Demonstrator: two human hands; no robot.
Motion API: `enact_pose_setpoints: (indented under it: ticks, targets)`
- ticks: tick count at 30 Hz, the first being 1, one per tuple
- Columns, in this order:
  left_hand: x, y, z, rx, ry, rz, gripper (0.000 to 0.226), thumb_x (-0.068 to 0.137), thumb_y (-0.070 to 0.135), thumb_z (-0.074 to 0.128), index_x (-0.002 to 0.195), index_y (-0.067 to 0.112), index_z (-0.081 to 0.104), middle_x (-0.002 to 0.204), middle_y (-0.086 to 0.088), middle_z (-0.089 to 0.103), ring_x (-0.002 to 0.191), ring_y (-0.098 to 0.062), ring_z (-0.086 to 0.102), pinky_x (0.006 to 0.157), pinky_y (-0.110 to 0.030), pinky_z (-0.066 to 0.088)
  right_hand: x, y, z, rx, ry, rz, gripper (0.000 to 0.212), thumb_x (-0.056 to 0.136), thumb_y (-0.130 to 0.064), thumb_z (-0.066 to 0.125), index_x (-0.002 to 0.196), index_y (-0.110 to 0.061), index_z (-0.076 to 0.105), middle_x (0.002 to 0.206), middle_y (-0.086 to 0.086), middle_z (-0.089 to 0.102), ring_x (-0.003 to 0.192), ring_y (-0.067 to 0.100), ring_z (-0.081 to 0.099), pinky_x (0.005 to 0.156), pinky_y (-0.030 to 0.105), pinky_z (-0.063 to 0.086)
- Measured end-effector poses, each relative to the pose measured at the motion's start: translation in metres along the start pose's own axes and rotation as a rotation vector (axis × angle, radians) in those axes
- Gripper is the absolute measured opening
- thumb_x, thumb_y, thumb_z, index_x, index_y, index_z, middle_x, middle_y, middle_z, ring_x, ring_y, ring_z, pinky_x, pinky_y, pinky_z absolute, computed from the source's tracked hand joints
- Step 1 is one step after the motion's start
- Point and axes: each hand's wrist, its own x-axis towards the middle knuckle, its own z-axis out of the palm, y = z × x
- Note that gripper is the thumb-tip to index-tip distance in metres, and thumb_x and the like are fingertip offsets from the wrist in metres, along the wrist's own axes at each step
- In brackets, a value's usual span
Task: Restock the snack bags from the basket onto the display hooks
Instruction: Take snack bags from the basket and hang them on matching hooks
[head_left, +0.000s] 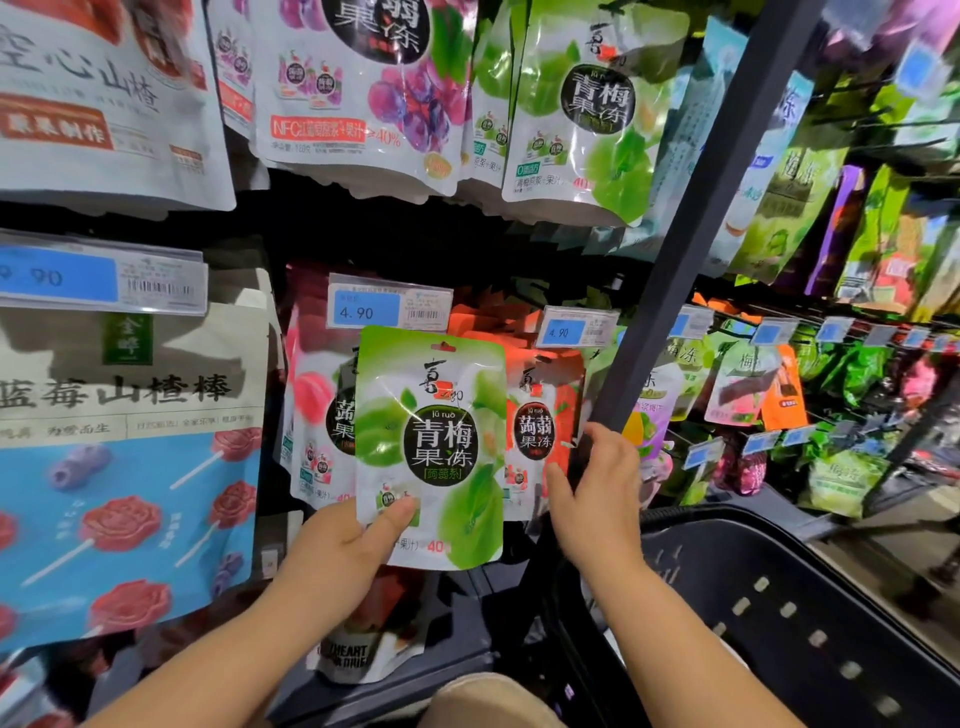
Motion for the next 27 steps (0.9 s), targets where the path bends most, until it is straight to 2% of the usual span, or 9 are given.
enact_pose_setpoints:
  ticks: [2, 4, 7, 9, 13, 15, 18, 23, 27]
  targets:
    - [-0.003, 0.010, 0.002, -0.012, -0.007, 0.004, 0.064, 0.084, 0.069, 0.051, 0.045, 0.019, 0.054, 0.050, 0.011, 0.050, 0.049, -0.001, 0.047, 0.061, -0.024, 0.036, -0.002, -0.006, -0.009, 0.149, -0.095, -0.008, 0.031, 0.095, -0.020, 0.061, 0.126, -0.016, 0.055, 0.126, 0.003, 0.052, 0.122, 0.021, 0.047, 0.104, 0.036, 0.038]
    - [-0.006, 0.017, 0.005, 0.011, 0.010, 0.021, 0.054, 0.098, 0.038, 0.054, 0.048, 0.022, 0.062, 0.040, 0.015, 0.049, 0.046, 0.004, 0.050, 0.056, -0.016, 0.032, -0.007, -0.017, -0.020, 0.398, -0.265, 0.037, 0.016, 0.100, -0.021, 0.055, 0.114, -0.028, 0.059, 0.118, -0.004, 0.059, 0.110, 0.006, 0.057, 0.097, 0.024, 0.045]
    - [-0.008, 0.027, 0.008, 0.006, -0.001, 0.066, 0.045, 0.097, 0.043, 0.054, 0.057, 0.033, 0.070, 0.060, 0.020, 0.068, 0.065, 0.007, 0.061, 0.066, -0.015, 0.039, -0.018, -0.033, -0.031, 0.660, -0.489, 0.038, 0.023, 0.102, -0.022, 0.051, 0.113, -0.043, 0.054, 0.116, -0.016, 0.063, 0.108, 0.000, 0.061, 0.088, 0.016, 0.049]
    - [-0.008, 0.035, 0.009, 0.013, -0.017, 0.066, 0.046, 0.097, 0.041, 0.054, 0.053, 0.039, 0.067, 0.059, 0.022, 0.067, 0.065, 0.009, 0.061, 0.067, -0.014, 0.040, -0.025, -0.038, -0.035, 0.761, -0.551, 0.024, 0.031, 0.101, -0.021, 0.052, 0.122, -0.043, 0.048, 0.119, -0.027, 0.062, 0.111, -0.008, 0.059, 0.088, 0.015, 0.049]
    - [-0.008, 0.058, 0.016, 0.007, -0.022, 0.122, 0.039, 0.098, 0.041, 0.055, 0.068, 0.021, 0.070, 0.062, 0.009, 0.070, 0.065, 0.006, 0.061, 0.062, -0.008, 0.039, -0.028, -0.041, -0.043, 0.850, -0.498, -0.016, 0.059, 0.097, -0.033, 0.059, 0.145, -0.046, 0.028, 0.122, -0.043, 0.056, 0.118, -0.012, 0.054, 0.103, 0.024, 0.047]
    - [-0.006, 0.071, 0.017, -0.010, -0.030, 0.147, 0.029, 0.098, 0.031, 0.055, 0.073, 0.029, 0.068, 0.060, 0.023, 0.066, 0.065, 0.015, 0.059, 0.062, -0.001, 0.037, -0.026, -0.042, -0.050, 0.894, -0.460, -0.020, 0.065, 0.096, -0.033, 0.061, 0.149, -0.043, 0.025, 0.129, -0.034, 0.057, 0.120, -0.006, 0.056, 0.103, 0.027, 0.047]
    - [0.003, 0.091, 0.020, 0.000, -0.045, 0.160, 0.038, 0.098, 0.033, 0.056, 0.064, 0.023, 0.069, 0.062, 0.012, 0.068, 0.063, 0.009, 0.057, 0.061, -0.008, 0.039, -0.017, -0.042, -0.062, 0.931, -0.385, -0.025, 0.077, 0.089, -0.038, 0.066, 0.153, -0.043, 0.022, 0.140, -0.017, 0.055, 0.126, 0.003, 0.055, 0.109, 0.037, 0.044]
    - [0.016, 0.129, 0.019, -0.014, -0.062, 0.221, 0.021, 0.099, 0.031, 0.054, 0.083, 0.027, 0.067, 0.074, 0.020, 0.064, 0.062, 0.016, 0.058, 0.056, 0.000, 0.038, 0.007, -0.057, -0.085, 1.003, -0.341, -0.085, 0.083, 0.081, -0.038, 0.074, 0.151, -0.037, 0.029, 0.138, -0.006, 0.060, 0.126, 0.018, 0.058, 0.109, 0.051, 0.043]
    - [0.025, 0.157, 0.016, 0.021, -0.064, 0.230, 0.021, 0.099, 0.037, 0.053, 0.091, 0.027, 0.069, 0.084, 0.012, 0.068, 0.076, -0.001, 0.059, 0.057, 0.000, 0.038, 0.022, -0.070, -0.101, 1.028, -0.233, -0.123, 0.074, 0.088, -0.021, 0.072, 0.150, -0.030, 0.032, 0.133, -0.013, 0.063, 0.121, 0.012, 0.062, 0.105, 0.045, 0.048]
